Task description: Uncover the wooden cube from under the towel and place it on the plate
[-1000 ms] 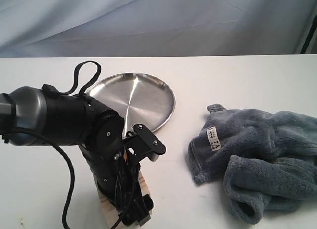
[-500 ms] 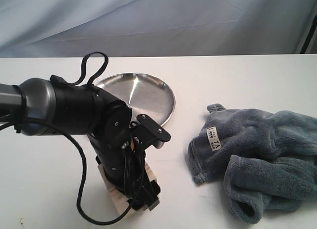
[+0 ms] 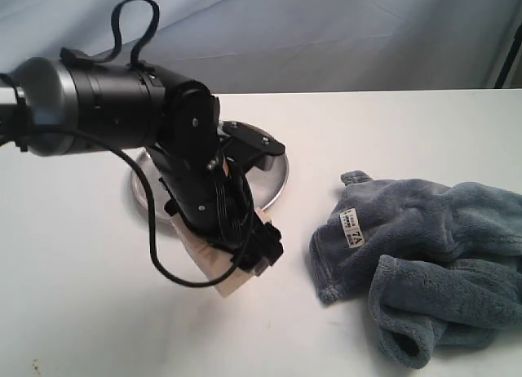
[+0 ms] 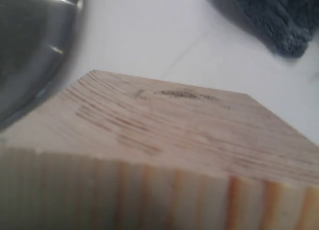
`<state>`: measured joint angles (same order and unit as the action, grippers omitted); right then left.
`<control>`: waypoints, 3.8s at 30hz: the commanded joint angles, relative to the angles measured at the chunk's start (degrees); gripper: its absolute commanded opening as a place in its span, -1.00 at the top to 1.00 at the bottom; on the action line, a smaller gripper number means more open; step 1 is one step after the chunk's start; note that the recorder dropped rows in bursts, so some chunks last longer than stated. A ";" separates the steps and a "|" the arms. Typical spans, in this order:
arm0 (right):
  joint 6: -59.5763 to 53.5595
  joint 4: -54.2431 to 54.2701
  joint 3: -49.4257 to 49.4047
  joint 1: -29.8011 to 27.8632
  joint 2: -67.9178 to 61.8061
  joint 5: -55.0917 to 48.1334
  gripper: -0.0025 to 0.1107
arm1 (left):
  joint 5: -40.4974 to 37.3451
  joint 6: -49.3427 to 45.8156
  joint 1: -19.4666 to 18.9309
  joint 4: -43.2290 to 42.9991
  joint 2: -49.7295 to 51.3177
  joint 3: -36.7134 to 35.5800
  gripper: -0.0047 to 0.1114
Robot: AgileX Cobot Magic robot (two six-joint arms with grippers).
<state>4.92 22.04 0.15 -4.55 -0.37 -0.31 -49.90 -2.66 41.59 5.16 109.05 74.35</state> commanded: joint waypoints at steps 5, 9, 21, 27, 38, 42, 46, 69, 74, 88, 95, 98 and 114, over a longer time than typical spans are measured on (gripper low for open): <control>0.23 0.28 -0.15 0.00 0.37 -0.68 0.90 | -3.06 1.12 -4.61 -1.95 -0.84 6.98 0.80; 0.23 0.28 -0.15 0.00 0.37 -0.68 0.90 | -2.78 2.66 -6.22 -2.99 -0.74 8.74 0.80; 0.23 0.28 -0.15 0.00 0.37 -0.68 0.90 | -13.42 5.63 -9.53 -11.28 5.86 21.44 0.80; 0.23 0.28 -0.15 0.00 0.37 -0.68 0.90 | -15.80 7.19 -9.75 -12.53 13.13 32.56 0.80; 0.23 0.28 -0.15 0.00 0.37 -0.68 0.90 | -19.61 8.79 -14.32 -6.80 28.57 50.18 0.80; 0.23 0.28 -0.15 0.00 0.37 -0.68 0.90 | -19.73 8.79 -16.19 -5.16 32.03 52.95 0.80; 0.23 0.28 -0.15 0.00 0.37 -0.68 0.90 | -19.61 8.66 -16.99 -5.16 34.43 53.98 0.80; 0.23 0.28 -0.15 0.00 0.37 -0.68 0.90 | -20.03 8.66 -16.99 -5.16 36.62 53.98 -0.55; 0.23 0.28 -0.15 0.00 0.37 -0.68 0.90 | -19.26 8.68 -16.99 -5.16 35.60 53.98 -0.58; 0.23 0.28 -0.15 0.00 0.37 -0.68 0.90 | -20.06 9.72 -16.99 -7.59 24.92 53.98 -0.46; 0.23 0.28 -0.15 0.00 0.37 -0.68 0.90 | -20.06 9.97 -16.99 -6.57 20.95 53.87 0.61; 0.23 0.28 -0.15 0.00 0.37 -0.68 0.90 | -20.06 9.97 -16.99 -5.50 18.83 53.76 0.91; 0.23 0.28 -0.15 0.00 0.37 -0.68 0.90 | -19.52 8.95 -25.37 -2.06 -3.27 25.39 0.92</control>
<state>4.92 22.04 0.15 -4.55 -0.37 -0.31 -70.06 7.54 19.72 -1.57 109.81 104.17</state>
